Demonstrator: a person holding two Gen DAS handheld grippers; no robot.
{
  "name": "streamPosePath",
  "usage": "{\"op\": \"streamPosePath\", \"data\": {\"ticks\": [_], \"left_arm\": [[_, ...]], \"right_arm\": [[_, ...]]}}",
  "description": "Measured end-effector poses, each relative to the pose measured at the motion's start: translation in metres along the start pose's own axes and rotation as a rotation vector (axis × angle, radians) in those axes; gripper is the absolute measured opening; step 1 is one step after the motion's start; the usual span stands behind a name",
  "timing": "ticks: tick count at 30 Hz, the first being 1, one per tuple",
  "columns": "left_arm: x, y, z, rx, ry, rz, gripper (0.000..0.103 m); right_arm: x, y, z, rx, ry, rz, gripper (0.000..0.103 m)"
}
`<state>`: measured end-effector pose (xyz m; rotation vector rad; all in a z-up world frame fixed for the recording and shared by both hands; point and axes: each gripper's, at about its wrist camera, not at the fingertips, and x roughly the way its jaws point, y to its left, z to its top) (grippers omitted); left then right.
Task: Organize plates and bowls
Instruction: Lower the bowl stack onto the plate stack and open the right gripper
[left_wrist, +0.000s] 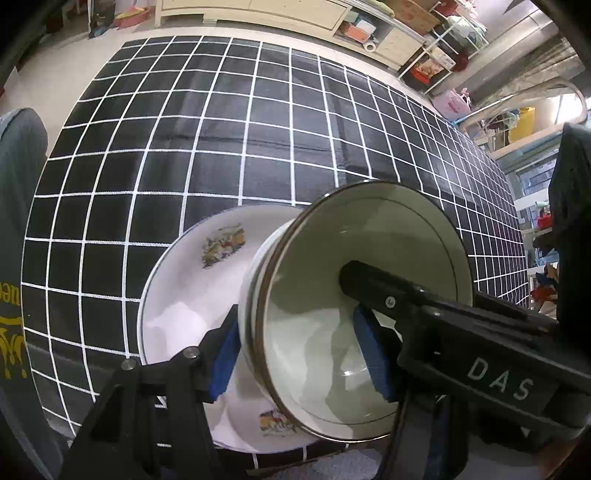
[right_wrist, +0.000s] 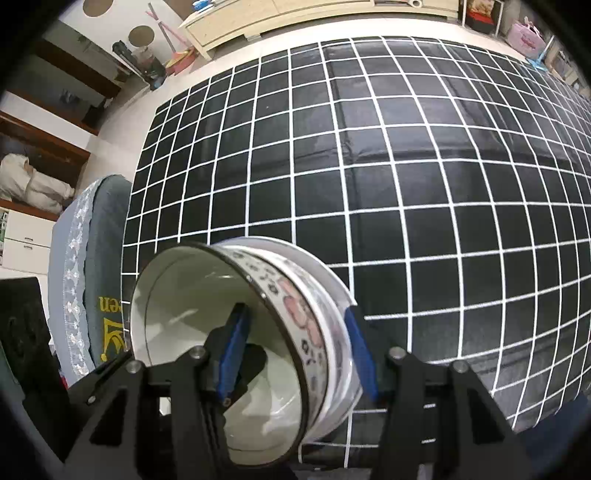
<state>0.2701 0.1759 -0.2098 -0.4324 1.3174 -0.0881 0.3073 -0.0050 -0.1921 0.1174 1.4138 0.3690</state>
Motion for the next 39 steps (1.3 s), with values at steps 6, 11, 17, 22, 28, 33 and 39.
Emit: {"op": "streamPosePath", "data": {"ticks": [6, 11, 17, 22, 28, 33, 39], "left_arm": [[0.002, 0.000, 0.005, 0.009, -0.003, 0.010, 0.058], [0.003, -0.009, 0.005, 0.027, -0.016, 0.032, 0.057], [0.007, -0.012, 0.008, 0.031, -0.011, 0.037, 0.057], [0.007, -0.013, 0.008, 0.043, -0.012, 0.044, 0.057], [-0.009, -0.012, 0.008, 0.057, -0.067, 0.076, 0.057], [-0.044, -0.014, 0.003, 0.066, -0.150, 0.086, 0.057], [-0.081, -0.037, -0.023, 0.133, -0.267, 0.122, 0.057]], "right_arm": [[0.003, -0.003, 0.005, 0.004, 0.004, 0.000, 0.057], [0.005, -0.008, 0.004, 0.008, 0.011, 0.013, 0.057], [0.005, -0.009, 0.004, 0.012, 0.015, 0.026, 0.057], [0.005, -0.011, 0.003, 0.011, 0.015, 0.040, 0.056], [-0.020, -0.005, 0.002, -0.073, -0.085, -0.003, 0.057], [-0.046, -0.016, -0.005, -0.050, -0.149, -0.002, 0.057], [-0.084, -0.025, -0.031, -0.069, -0.241, -0.028, 0.057]]}}
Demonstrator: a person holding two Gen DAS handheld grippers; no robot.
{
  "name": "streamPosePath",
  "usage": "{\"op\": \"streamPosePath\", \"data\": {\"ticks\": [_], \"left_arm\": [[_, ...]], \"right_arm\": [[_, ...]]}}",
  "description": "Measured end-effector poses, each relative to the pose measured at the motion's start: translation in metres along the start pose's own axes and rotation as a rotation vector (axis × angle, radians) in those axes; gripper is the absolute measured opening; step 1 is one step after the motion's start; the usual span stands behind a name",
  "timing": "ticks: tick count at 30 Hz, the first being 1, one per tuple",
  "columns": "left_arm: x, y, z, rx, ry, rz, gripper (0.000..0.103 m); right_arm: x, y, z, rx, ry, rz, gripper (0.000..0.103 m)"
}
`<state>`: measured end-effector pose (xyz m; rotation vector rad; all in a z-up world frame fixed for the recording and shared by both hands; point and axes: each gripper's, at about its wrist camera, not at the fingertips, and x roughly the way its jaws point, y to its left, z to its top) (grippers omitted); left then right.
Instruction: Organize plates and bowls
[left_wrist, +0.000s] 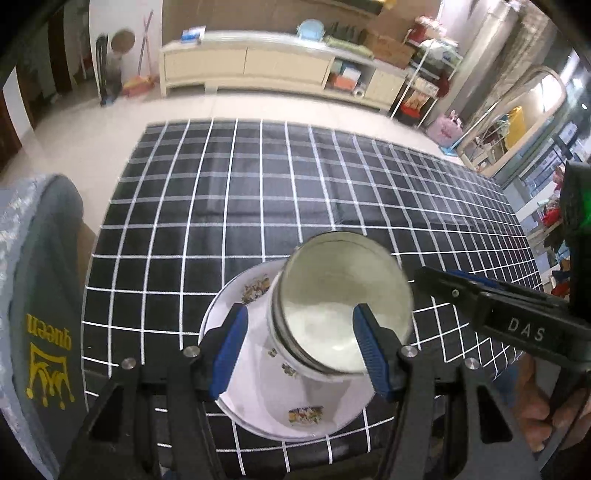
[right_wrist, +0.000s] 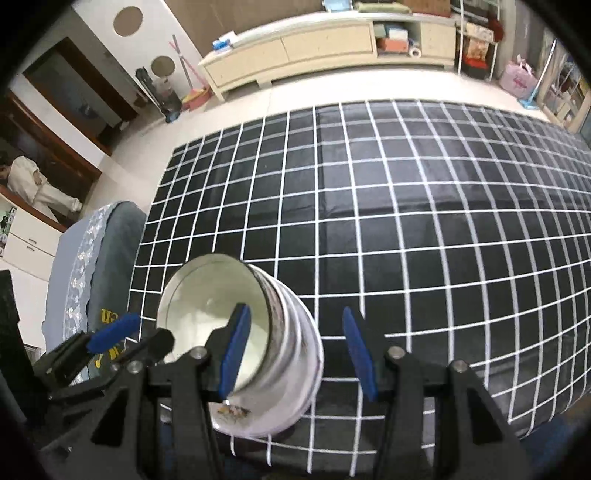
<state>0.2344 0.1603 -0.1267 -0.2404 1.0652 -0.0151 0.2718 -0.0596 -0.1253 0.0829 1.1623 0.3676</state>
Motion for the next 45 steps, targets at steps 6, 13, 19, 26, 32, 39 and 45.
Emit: {"op": "streamPosePath", "data": {"ticks": [6, 13, 19, 26, 32, 39, 45], "left_arm": [[-0.040, -0.034, -0.027, 0.047, -0.119, 0.005, 0.057], [-0.066, -0.068, -0.066, 0.077, -0.196, -0.012, 0.057], [-0.086, -0.093, -0.088, 0.131, -0.281, 0.021, 0.057], [-0.121, -0.115, -0.111, 0.209, -0.416, -0.009, 0.057], [-0.146, -0.131, -0.127, 0.252, -0.494, -0.029, 0.082], [-0.158, -0.137, -0.132, 0.272, -0.523, -0.047, 0.087], [-0.154, -0.144, -0.136, 0.286, -0.515, -0.012, 0.087]], "right_arm": [[-0.044, -0.010, -0.032, -0.025, -0.084, -0.027, 0.057], [-0.096, -0.023, -0.077, -0.101, -0.228, -0.124, 0.057], [-0.129, -0.035, -0.111, -0.110, -0.324, -0.212, 0.057], [-0.166, -0.029, -0.139, -0.135, -0.451, -0.319, 0.065], [-0.196, -0.030, -0.162, -0.101, -0.560, -0.350, 0.088], [-0.217, -0.029, -0.179, -0.088, -0.655, -0.382, 0.098], [-0.212, -0.032, -0.182, -0.091, -0.650, -0.372, 0.102]]}}
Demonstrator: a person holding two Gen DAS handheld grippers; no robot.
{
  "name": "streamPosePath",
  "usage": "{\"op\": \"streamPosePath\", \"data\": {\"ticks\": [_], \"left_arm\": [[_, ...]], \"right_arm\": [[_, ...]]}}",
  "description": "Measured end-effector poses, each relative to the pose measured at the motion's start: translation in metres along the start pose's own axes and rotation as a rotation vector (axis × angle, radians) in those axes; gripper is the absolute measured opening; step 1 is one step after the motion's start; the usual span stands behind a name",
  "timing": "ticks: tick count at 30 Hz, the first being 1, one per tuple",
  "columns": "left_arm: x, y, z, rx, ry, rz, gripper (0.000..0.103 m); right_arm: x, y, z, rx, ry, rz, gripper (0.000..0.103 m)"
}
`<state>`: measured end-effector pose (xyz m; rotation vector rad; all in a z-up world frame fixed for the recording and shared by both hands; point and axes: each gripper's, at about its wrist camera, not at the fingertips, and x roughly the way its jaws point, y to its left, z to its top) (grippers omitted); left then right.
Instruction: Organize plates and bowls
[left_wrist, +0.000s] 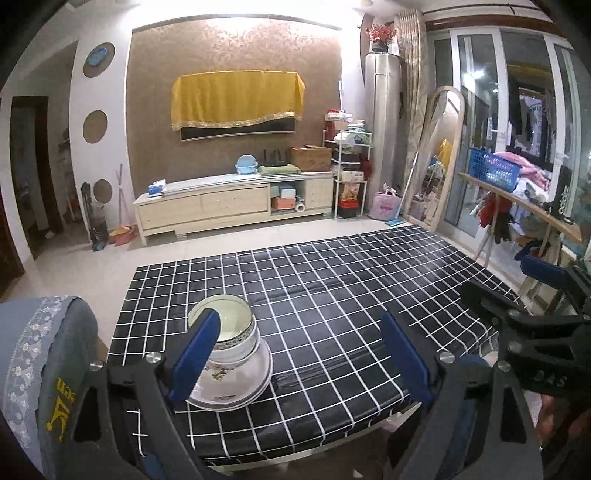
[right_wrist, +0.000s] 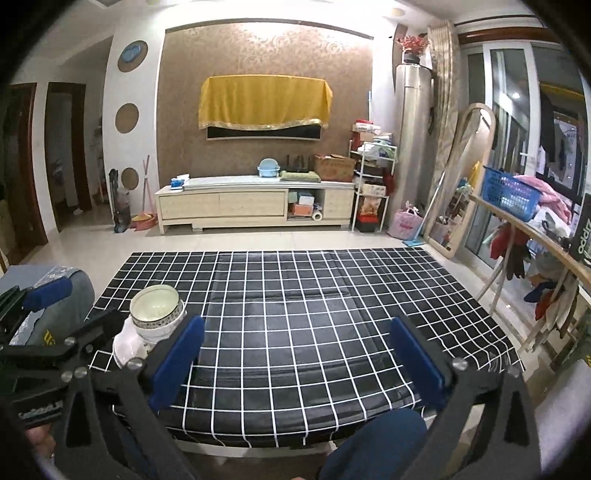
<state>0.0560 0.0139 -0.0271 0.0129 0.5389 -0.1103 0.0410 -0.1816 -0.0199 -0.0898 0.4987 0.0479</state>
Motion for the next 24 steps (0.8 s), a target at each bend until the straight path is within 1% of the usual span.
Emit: {"op": "streamPosePath", "data": {"ticks": [7, 16, 24], "left_arm": [[-0.0005, -0.0002, -0.0029, -0.015, 0.011, 0.013, 0.087], [-0.0015, -0.0004, -0.0012, -0.014, 0.011, 0.026, 0.087], [0.0004, -0.0013, -0.0017, -0.008, 0.027, 0.027, 0.087]], "right_arm": [[-0.0036, 0.0018, -0.0078, -0.011, 0.004, 0.022, 0.103], [-0.0045, 0.0029, -0.0080, -0.014, 0.011, 0.037, 0.103], [-0.0029, 0.0002, -0.0097, -0.010, 0.022, 0.036, 0.103]]}}
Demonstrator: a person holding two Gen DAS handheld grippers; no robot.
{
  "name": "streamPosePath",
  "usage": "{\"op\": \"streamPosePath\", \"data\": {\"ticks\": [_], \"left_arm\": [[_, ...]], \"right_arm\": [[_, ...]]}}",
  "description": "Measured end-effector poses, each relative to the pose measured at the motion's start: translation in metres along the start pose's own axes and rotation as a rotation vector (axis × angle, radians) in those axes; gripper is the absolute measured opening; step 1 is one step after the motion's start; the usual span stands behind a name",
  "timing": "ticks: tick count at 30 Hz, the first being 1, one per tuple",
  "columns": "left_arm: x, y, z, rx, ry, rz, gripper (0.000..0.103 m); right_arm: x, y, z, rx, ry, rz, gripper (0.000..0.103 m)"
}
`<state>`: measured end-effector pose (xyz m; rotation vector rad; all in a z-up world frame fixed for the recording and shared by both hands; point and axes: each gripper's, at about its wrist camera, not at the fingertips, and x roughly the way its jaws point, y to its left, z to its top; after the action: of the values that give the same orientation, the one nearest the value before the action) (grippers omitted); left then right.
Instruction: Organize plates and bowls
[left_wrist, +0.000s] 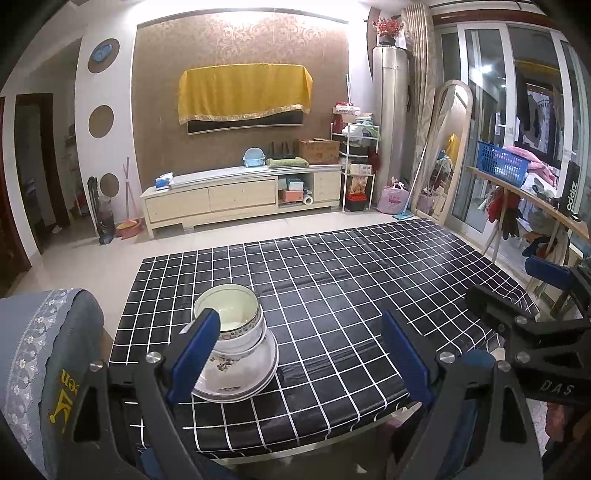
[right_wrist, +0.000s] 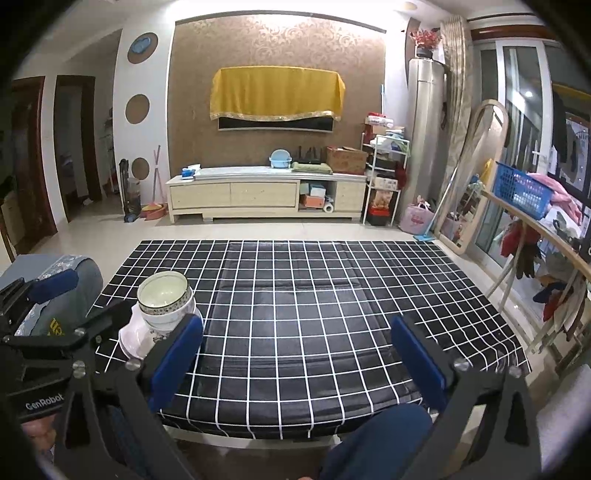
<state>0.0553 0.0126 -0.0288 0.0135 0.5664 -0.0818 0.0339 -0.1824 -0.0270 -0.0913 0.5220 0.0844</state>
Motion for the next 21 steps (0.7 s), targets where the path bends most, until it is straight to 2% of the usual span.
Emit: {"op": "streamPosePath", "data": {"ticks": [21], "left_arm": [[-0.0014, -0.0003, -0.0007, 0.002, 0.000, 0.002, 0.087]], "right_arm": [[-0.0005, -0.0011, -0.0003, 0.000, -0.002, 0.000, 0.103]]}}
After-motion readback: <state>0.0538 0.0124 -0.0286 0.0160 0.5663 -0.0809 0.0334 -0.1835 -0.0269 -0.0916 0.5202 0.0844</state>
